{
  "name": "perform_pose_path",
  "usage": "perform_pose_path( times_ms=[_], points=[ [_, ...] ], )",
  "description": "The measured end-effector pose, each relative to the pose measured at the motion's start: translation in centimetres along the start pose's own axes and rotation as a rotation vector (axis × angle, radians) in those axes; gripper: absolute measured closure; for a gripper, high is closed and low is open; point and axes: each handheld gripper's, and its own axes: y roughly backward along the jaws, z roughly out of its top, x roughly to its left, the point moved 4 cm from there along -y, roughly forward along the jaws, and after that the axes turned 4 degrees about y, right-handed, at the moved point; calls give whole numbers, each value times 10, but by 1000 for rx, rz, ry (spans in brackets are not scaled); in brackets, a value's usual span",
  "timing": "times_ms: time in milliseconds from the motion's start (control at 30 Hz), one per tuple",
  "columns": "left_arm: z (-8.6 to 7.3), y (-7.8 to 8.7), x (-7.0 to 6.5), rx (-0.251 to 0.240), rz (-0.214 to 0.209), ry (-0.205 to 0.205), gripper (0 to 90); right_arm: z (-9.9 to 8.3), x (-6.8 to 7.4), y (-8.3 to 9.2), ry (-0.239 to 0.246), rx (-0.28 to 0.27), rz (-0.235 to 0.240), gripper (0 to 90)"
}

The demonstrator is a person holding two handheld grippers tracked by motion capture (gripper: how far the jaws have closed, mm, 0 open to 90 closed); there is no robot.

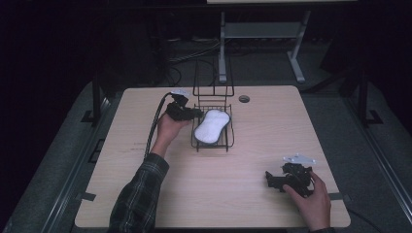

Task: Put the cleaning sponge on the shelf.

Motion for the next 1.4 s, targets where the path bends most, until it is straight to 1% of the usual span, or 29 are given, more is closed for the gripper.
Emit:
perform_pose_path(
  times_ms=[33, 67, 100, 133, 167, 233, 300, 367, 400, 467, 567, 667, 700, 733, 800, 833, 933, 1100, 1133, 1233, 1400],
  points=[
    [0, 0, 0, 0, 0, 0, 782, 0, 0, 0, 0, 0, 0, 0],
    [-1, 1, -1, -3, -9, 0, 782, 0, 0, 0, 0, 0, 0, 0],
    [-1, 2, -2, -5, -15, 1, 803, 0, 0, 0, 0, 0, 0, 0],
    [-3, 5, -3, -1, -25, -8, 850, 0, 0, 0, 0, 0, 0, 0],
    [-3, 5, -3, -1, -25, -8, 880, 0, 0, 0, 0, 0, 0, 0],
    [-6, 7, -5, 12, -39, -10, 894, 0, 0, 0, 0, 0, 0, 0],
    [-9, 10, -11, 11, -51, -21, 895, 0, 0, 0, 0, 0, 0, 0],
    [-11, 11, -13, 12, -52, -24, 895, 0, 0, 0, 0, 0, 0, 0],
    [-16, 12, -18, 17, -64, -27, 895, 0, 0, 0, 0, 0, 0, 0],
    [-23, 12, -23, 34, -68, -48, 895, 0, 0, 0, 0, 0, 0, 0],
    [-28, 11, -26, 44, -71, -57, 895, 0, 0, 0, 0, 0, 0, 0],
    [-37, 8, -31, 67, -68, -74, 895, 0, 0, 0, 0, 0, 0, 0],
    [-37, 8, -31, 67, -68, -74, 895, 0, 0, 0, 0, 0, 0, 0],
    [-42, 6, -33, 86, -69, -81, 895, 0, 0, 0, 0, 0, 0, 0],
    [-44, 6, -34, 87, -71, -80, 895, 0, 0, 0, 0, 0, 0, 0],
    [-45, 5, -35, 80, -82, -76, 895, 0, 0, 0, 0, 0, 0, 0],
    [-46, 5, -39, 79, -90, -83, 895, 0, 0, 0, 0, 0, 0, 0],
    [-47, 3, -44, 81, -97, -88, 895, 0, 0, 0, 0, 0, 0, 0],
    [-47, 1, -47, 75, -103, -85, 895, 0, 0, 0, 0, 0, 0, 0],
    [-46, -1, -49, 75, -112, -89, 895, 0, 0, 0, 0, 0, 0, 0],
    [-45, -4, -51, 71, -114, -93, 895, 0, 0, 0, 0, 0, 0, 0]
  ],
)
